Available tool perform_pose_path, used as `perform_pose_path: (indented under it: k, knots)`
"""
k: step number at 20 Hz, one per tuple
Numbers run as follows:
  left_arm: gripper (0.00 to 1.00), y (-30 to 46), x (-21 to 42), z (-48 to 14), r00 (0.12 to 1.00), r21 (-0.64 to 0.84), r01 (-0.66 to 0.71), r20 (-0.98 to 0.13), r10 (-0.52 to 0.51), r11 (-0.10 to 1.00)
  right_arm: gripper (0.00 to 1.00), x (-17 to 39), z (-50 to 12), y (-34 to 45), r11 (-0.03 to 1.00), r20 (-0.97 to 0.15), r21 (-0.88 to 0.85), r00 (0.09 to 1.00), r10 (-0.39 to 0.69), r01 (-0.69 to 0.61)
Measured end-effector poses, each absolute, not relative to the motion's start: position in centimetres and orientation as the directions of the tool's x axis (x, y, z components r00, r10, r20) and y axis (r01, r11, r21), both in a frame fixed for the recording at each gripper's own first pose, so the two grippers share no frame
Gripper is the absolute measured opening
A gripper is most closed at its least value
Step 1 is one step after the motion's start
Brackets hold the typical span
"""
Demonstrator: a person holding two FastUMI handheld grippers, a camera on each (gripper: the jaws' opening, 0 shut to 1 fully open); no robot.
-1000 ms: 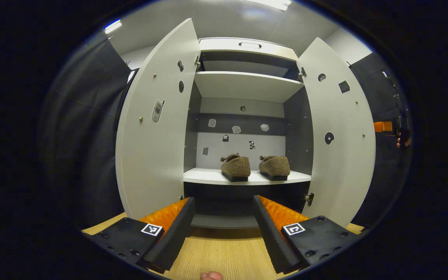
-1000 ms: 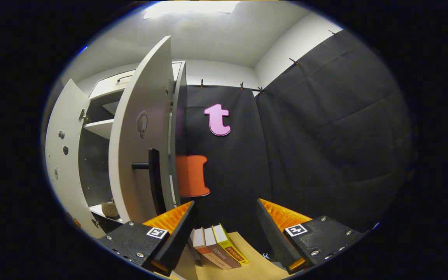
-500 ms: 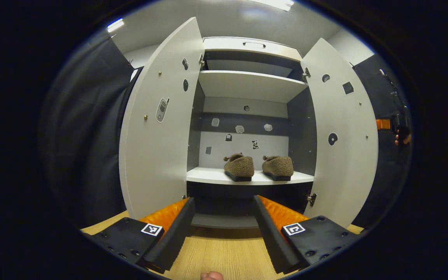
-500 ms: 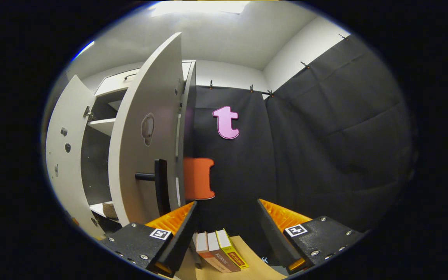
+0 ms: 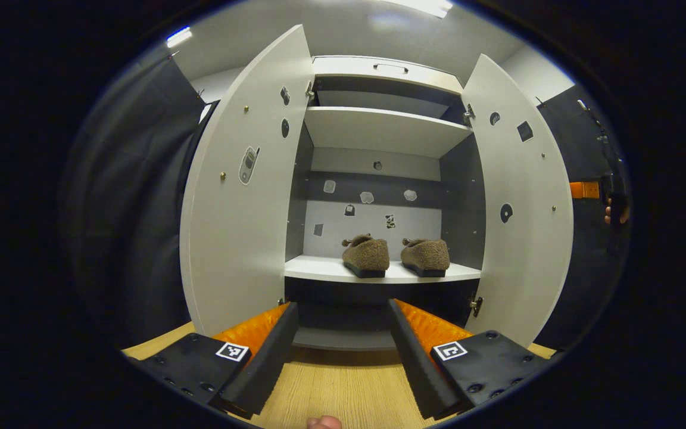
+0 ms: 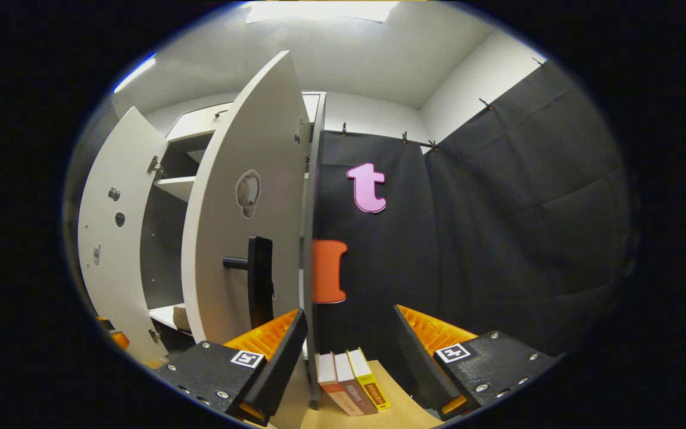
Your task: Grab one shoe with the right hand and put it into the shoe cabinet, grab the other shoe with the left hand and put it into the shoe cabinet; then close the right door with the right hand and the left door with the left hand.
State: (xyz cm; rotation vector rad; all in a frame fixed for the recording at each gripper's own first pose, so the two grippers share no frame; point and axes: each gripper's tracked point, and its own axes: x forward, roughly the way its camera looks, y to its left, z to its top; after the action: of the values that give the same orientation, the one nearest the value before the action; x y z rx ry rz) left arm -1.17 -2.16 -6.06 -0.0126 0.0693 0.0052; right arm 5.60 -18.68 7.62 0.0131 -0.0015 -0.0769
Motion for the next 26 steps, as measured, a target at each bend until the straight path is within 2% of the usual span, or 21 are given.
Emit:
perform_pose_path:
  k: [3, 4, 8, 10, 11, 12, 13, 14, 15, 16, 17, 18, 19, 20, 26]
  knots:
    - [0.99, -1.6, -1.3, -6.0, 0.998, 0.0, -0.011, -0.068, 0.011, 1.0, 0.9, 5.6, 7.3, -16.0, 0.999, -0.014, 0.041, 1.0, -0.013, 0.014]
    - [0.97, -1.4, -1.3, -5.9, 0.998, 0.002, -0.015, -0.066, 0.015, 1.0, 0.89, 5.7, 7.4, -15.1, 0.999, -0.012, 0.045, 1.0, 0.004, -0.004]
    - [0.99, -0.8, -1.4, -5.7, 0.998, 0.01, -0.026, -0.061, 0.026, 1.0, 0.89, 6.4, 7.3, -12.4, 0.998, -0.01, 0.045, 0.999, 0.052, -0.052]
    - [0.97, -0.5, -1.5, -5.6, 0.998, 0.015, -0.029, -0.058, 0.03, 0.999, 0.89, 6.8, 7.3, -11.1, 0.995, -0.012, 0.056, 0.997, 0.078, -0.077]
    - [0.97, -0.5, -1.6, -5.6, 0.998, 0.017, -0.03, -0.058, 0.031, 0.999, 0.81, 7.0, 7.2, -10.3, 0.993, -0.015, 0.064, 0.995, 0.096, -0.095]
    - [0.97, -0.5, -1.6, -5.6, 0.998, 0.018, -0.028, -0.058, 0.029, 0.999, 0.89, 7.2, 7.1, -9.3, 0.99, -0.017, 0.073, 0.993, 0.121, -0.119]
    - [0.97, -0.6, -1.5, -5.6, 0.998, 0.018, -0.025, -0.059, 0.026, 1.0, 0.9, 7.3, 7.1, -8.3, 0.986, -0.017, 0.078, 0.989, 0.149, -0.147]
    - [0.97, -0.8, -1.5, -5.5, 0.998, 0.018, -0.019, -0.059, 0.02, 1.0, 0.98, 7.5, 7.2, -7.5, 0.982, -0.017, 0.084, 0.985, 0.173, -0.171]
    - [0.97, -0.8, -1.5, -5.5, 0.998, 0.019, -0.017, -0.058, 0.018, 1.0, 0.9, 7.7, 7.3, -7.0, 0.98, -0.015, 0.092, 0.983, 0.181, -0.179]
    - [0.99, -0.9, -1.6, -5.5, 0.998, 0.02, -0.016, -0.056, 0.017, 1.0, 0.92, 7.8, 7.4, -6.7, 0.978, -0.012, 0.095, 0.982, 0.188, -0.186]
    - [0.97, -0.8, -1.7, -5.5, 0.998, 0.02, -0.018, -0.056, 0.02, 1.0, 0.92, 7.7, 7.5, -6.6, 0.977, -0.011, 0.093, 0.981, 0.194, -0.193]
    - [0.97, -0.8, -1.6, -5.6, 0.998, 0.016, -0.02, -0.058, 0.021, 1.0, 0.98, 7.8, 7.4, -6.3, 0.976, -0.012, 0.089, 0.98, 0.201, -0.199]
    - [0.99, -0.8, -1.7, -5.7, 0.998, 0.014, -0.021, -0.061, 0.022, 1.0, 0.98, 8.0, 7.2, -5.8, 0.975, -0.016, 0.086, 0.978, 0.209, -0.207]
    - [0.97, -0.7, -1.8, -5.8, 0.998, 0.012, -0.023, -0.063, 0.023, 1.0, 0.92, 8.4, 6.8, -5.0, 0.973, -0.024, 0.089, 0.976, 0.216, -0.213]
    - [0.97, -0.5, -1.7, -5.7, 0.998, 0.017, -0.023, -0.058, 0.024, 1.0, 0.92, 10.3, 5.2, -2.6, 0.965, -0.049, 0.116, 0.969, 0.242, -0.235]
